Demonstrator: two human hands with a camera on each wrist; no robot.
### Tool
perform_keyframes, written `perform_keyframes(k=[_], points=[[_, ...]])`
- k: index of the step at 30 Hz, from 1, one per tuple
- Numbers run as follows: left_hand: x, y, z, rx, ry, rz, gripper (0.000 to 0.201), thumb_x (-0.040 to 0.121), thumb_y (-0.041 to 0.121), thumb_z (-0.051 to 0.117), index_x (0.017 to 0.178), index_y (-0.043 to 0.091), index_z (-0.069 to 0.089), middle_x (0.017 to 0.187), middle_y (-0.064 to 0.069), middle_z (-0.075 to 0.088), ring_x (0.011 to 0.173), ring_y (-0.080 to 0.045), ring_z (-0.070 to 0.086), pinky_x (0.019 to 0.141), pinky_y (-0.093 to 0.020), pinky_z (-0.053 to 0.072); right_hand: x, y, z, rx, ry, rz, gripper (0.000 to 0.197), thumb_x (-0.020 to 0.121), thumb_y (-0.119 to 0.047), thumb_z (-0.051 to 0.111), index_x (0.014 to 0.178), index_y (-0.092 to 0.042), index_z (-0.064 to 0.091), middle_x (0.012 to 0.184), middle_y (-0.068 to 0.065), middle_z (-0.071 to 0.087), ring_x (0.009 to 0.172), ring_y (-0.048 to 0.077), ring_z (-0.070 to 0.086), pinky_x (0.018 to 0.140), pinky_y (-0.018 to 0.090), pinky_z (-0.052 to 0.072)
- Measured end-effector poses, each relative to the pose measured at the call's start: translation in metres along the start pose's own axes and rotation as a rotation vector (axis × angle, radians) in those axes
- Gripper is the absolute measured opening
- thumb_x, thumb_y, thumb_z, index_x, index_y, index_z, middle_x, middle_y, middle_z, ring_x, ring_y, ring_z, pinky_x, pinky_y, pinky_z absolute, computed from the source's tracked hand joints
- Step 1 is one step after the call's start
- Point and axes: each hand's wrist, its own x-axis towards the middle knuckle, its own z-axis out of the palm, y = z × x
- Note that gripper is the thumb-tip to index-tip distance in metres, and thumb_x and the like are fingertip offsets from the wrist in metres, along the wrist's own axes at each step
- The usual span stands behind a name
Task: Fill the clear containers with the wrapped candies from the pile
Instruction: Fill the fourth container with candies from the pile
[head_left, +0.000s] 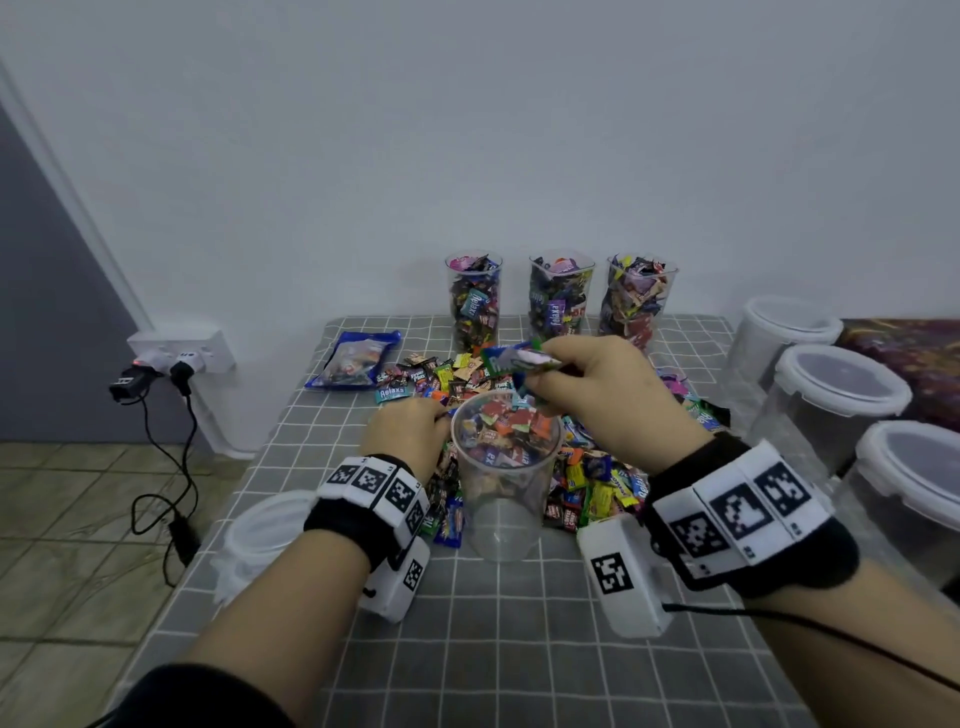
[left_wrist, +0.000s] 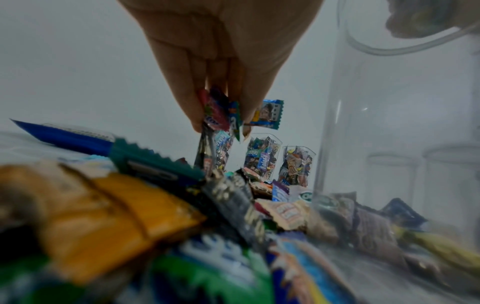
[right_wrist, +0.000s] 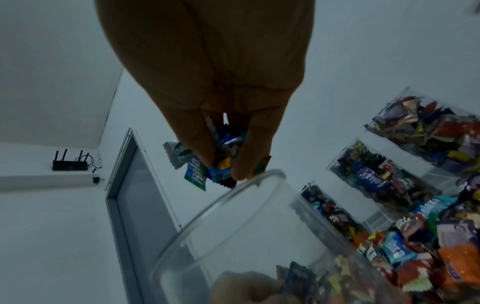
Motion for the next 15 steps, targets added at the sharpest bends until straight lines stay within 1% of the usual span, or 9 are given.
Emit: perform_keyframes(k=[3, 4, 5, 7, 8, 10, 12, 13, 15], points=[[-0.002, 0.0, -0.001, -0.017, 0.008, 0.002, 0.028, 0.096, 0.027, 0.044, 0.104, 0.015, 0.068, 0.101, -0.008, 0.068, 0.094, -0.028, 0.061, 0.073, -0.031, 0.043, -0.003, -0.002, 0.007, -0.022, -0.062, 0.034, 0.016, 0.089, -0.01, 0.058, 0.083, 0.004, 0.064, 0.076, 0.024, 0.061, 0.074, 0.036, 0.059, 0.069, 0.046, 0.05], [-0.002, -0.001, -0.001, -0.023, 0.009, 0.001, 0.028, 0.096, 0.028, 0.045, 0.104, 0.014, 0.068, 0.1, -0.008, 0.068, 0.094, -0.028, 0.061, 0.072, -0.031, 0.043, -0.003, -0.002, 0.008, -0.038, -0.077, 0.046, 0.019, 0.088, -0.011, 0.057, 0.084, 0.007, 0.062, 0.075, 0.025, 0.058, 0.067, 0.034, 0.053, 0.063, 0.041, 0.045], [-0.003, -0.001, -0.001, -0.03, 0.012, 0.002, 0.028, 0.096, 0.029, 0.045, 0.104, 0.014, 0.068, 0.099, -0.009, 0.068, 0.093, -0.028, 0.061, 0.071, -0.031, 0.042, -0.004, -0.003, 0.008, -0.062, -0.09, 0.058, 0.02, 0.088, -0.011, 0.057, 0.085, 0.008, 0.062, 0.072, 0.024, 0.055, 0.06, 0.027, 0.047, 0.056, 0.034, 0.038], [-0.003, -0.001, 0.0, -0.047, 0.018, 0.005, 0.03, 0.097, 0.03, 0.045, 0.102, 0.013, 0.069, 0.096, -0.009, 0.068, 0.091, -0.027, 0.061, 0.071, -0.032, 0.043, -0.004, -0.005, 0.008, -0.093, -0.107, 0.084, 0.017, 0.088, -0.012, 0.057, 0.086, 0.003, 0.066, 0.064, 0.009, 0.052, 0.053, 0.013, 0.038, 0.05, 0.025, 0.03], [-0.003, -0.002, 0.0, -0.056, 0.02, 0.004, 0.03, 0.097, 0.03, 0.045, 0.101, 0.012, 0.069, 0.095, -0.009, 0.069, 0.089, -0.027, 0.061, 0.071, -0.032, 0.044, -0.005, -0.006, 0.008, -0.085, -0.109, 0.096, 0.014, 0.087, -0.011, 0.057, 0.087, -0.004, 0.069, 0.063, 0.001, 0.053, 0.05, 0.008, 0.039, 0.048, 0.02, 0.03], [-0.004, -0.002, 0.0, -0.074, 0.022, 0.001, 0.029, 0.096, 0.029, 0.045, 0.1, 0.012, 0.069, 0.095, -0.009, 0.068, 0.089, -0.028, 0.061, 0.071, -0.033, 0.044, -0.006, -0.01, 0.008, -0.055, -0.116, 0.115, 0.015, 0.087, -0.01, 0.056, 0.092, -0.014, 0.071, 0.064, -0.005, 0.055, 0.045, 0.001, 0.043, 0.044, 0.01, 0.032], [-0.004, -0.002, 0.0, -0.084, 0.022, -0.002, 0.028, 0.096, 0.027, 0.045, 0.099, 0.011, 0.068, 0.096, -0.01, 0.068, 0.09, -0.029, 0.061, 0.071, -0.034, 0.044, -0.007, -0.013, 0.008, -0.036, -0.128, 0.121, 0.017, 0.088, -0.01, 0.056, 0.095, -0.015, 0.07, 0.068, -0.003, 0.057, 0.045, 0.0, 0.047, 0.042, 0.009, 0.034], [-0.004, -0.002, 0.0, -0.089, 0.023, -0.003, 0.028, 0.096, 0.027, 0.045, 0.099, 0.011, 0.068, 0.096, -0.01, 0.068, 0.089, -0.029, 0.061, 0.07, -0.033, 0.043, -0.008, -0.014, 0.008, -0.043, -0.131, 0.117, 0.017, 0.088, -0.01, 0.056, 0.095, -0.016, 0.07, 0.07, -0.001, 0.059, 0.05, 0.003, 0.051, 0.044, 0.011, 0.038], [-0.005, -0.003, 0.0, -0.102, 0.026, -0.003, 0.028, 0.096, 0.026, 0.045, 0.098, 0.01, 0.068, 0.095, -0.01, 0.068, 0.088, -0.029, 0.06, 0.068, -0.031, 0.041, -0.008, -0.014, 0.008, -0.048, -0.128, 0.103, 0.018, 0.087, -0.009, 0.056, 0.096, -0.017, 0.07, 0.079, 0.003, 0.064, 0.065, 0.017, 0.061, 0.059, 0.022, 0.051]])
